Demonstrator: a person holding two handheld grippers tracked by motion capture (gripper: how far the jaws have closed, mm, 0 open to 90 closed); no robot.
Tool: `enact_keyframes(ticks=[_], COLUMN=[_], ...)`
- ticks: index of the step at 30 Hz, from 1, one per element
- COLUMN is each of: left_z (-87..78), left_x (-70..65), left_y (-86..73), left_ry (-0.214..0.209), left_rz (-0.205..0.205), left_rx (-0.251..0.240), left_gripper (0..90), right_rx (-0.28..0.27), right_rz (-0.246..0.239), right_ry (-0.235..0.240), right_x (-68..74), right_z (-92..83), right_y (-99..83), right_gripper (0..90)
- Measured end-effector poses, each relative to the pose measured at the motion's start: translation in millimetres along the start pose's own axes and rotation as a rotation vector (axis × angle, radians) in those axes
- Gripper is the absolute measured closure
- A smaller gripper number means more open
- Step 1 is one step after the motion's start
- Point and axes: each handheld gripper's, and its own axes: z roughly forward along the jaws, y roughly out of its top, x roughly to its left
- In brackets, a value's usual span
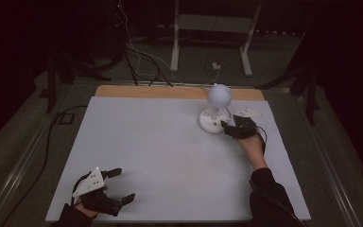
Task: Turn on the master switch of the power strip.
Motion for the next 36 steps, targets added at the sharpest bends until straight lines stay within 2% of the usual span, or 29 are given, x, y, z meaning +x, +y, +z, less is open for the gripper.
enact_keyframes(ticks=[1, 2, 4, 6, 7, 10, 13, 17, 19, 24, 30, 36], left_z=[0.0, 0.0, 0.1, 0.1, 0.2, 0.2, -0.2, -0.2, -0.3, -0.6, -0.3, -0.4], left_x=[0.0, -0.1, 0.0, 0.1, 0.1, -0.1, 0.1, 0.7, 0.3, 0.3, 0.4, 0.4], left_y=[-0.1, -0.2, -0.2, -0.1, -0.1, -0.1, 0.0, -0.3, -0.1, 0.0, -0.2, -0.2], left_ry=[0.001, 0.001, 0.000, -0.002, -0.002, -0.002, -0.002, -0.003, -0.004, -0.004, -0.003, -0.004], left_rz=[0.001, 0.002, 0.002, -0.002, -0.002, 0.000, -0.002, -0.004, -0.003, -0.003, -0.005, -0.004], left_rx=[0.001, 0.002, 0.002, -0.001, 0.000, 0.001, -0.001, 0.000, -0.001, -0.002, -0.001, -0.002], left_gripper=[0.3, 0.3, 0.3, 0.3, 0.3, 0.3, 0.3, 0.3, 0.3, 0.3, 0.3, 0.3], right_rx=[-0.002, -0.002, 0.000, 0.000, 0.003, 0.010, 0.018, 0.019, 0.024, 0.031, 0.044, 0.050], right_rz=[0.006, 0.006, 0.003, 0.003, 0.008, 0.004, -0.001, 0.003, -0.008, -0.005, -0.040, -0.036], right_ry=[-0.009, -0.009, -0.014, -0.010, -0.018, -0.027, -0.041, -0.045, -0.055, -0.052, -0.055, -0.051], right_x=[0.4, 0.4, 1.1, 1.2, 2.1, 2.5, 2.2, 1.7, 2.5, 3.6, 6.2, 5.8], right_z=[2.1, 2.1, 4.5, 5.2, 7.2, 10.6, 12.7, 14.3, 16.1, 20.1, 27.4, 29.9], right_y=[-0.7, -0.7, -0.6, -0.5, -0.4, -0.7, -1.1, 0.1, 0.4, 1.4, -1.4, -2.7], right_gripper=[43.9, 43.9, 50.4, 52.1, 58.5, 63.7, 73.2, 80.6, 88.5, 89.8, 89.9, 90.0])
